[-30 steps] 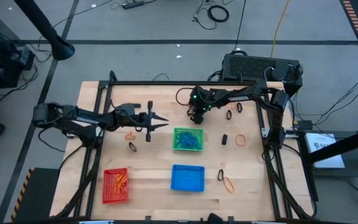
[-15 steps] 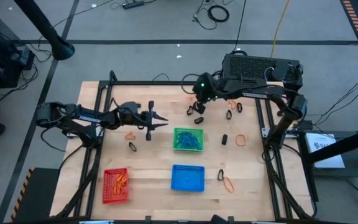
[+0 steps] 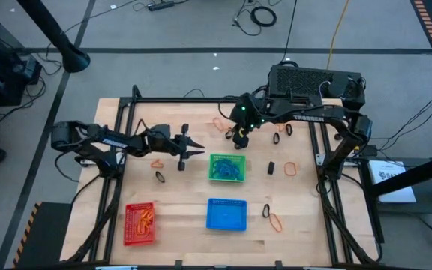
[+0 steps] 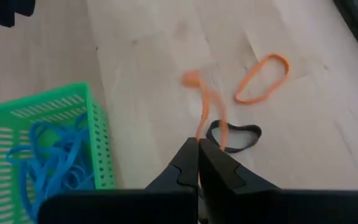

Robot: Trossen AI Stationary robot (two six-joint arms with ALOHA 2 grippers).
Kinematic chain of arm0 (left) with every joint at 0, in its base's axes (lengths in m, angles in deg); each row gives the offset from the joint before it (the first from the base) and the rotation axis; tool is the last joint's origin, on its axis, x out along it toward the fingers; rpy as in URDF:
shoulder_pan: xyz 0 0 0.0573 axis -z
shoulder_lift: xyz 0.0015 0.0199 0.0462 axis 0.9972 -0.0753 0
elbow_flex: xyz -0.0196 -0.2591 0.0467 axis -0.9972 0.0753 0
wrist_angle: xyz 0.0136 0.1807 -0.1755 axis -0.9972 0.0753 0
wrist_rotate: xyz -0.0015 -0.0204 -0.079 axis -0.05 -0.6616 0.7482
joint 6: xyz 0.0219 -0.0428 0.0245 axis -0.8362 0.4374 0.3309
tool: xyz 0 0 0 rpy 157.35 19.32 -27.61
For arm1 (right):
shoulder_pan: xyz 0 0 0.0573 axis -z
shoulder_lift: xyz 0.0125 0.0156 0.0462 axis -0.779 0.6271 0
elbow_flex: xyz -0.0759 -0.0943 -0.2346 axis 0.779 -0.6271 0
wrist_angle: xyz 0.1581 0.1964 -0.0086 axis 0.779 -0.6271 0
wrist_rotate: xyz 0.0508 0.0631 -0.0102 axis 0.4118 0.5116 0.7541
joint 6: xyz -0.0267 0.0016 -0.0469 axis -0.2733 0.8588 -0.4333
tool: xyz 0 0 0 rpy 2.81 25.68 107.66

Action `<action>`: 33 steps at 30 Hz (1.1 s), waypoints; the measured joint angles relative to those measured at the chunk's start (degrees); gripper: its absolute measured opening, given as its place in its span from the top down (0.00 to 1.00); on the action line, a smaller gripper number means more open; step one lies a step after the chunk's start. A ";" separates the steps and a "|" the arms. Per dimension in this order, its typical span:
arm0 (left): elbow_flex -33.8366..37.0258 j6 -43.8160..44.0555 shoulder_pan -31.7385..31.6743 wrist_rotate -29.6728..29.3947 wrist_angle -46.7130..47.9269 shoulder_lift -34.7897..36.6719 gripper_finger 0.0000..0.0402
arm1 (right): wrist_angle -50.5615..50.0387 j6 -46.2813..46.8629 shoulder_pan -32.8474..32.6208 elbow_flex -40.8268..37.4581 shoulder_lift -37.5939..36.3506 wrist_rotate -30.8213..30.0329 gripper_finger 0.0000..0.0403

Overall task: Sort rubber bands into baskets
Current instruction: Put the orange rubberband into the red bin

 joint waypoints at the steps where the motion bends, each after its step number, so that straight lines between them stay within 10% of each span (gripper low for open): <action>1: -0.02 0.19 0.01 0.00 -1.64 -0.86 0.79 | 0.32 0.00 -0.34 -0.13 0.01 0.06 1.00; 18: -6.25 -20.35 0.02 -3.17 -15.47 -14.98 0.78 | 2.94 -1.95 -5.28 -2.34 0.02 9.19 1.00; 33: -15.70 -18.23 2.43 -3.61 -1.81 -15.58 0.47 | 4.56 -3.26 -5.21 -2.36 0.01 9.22 1.00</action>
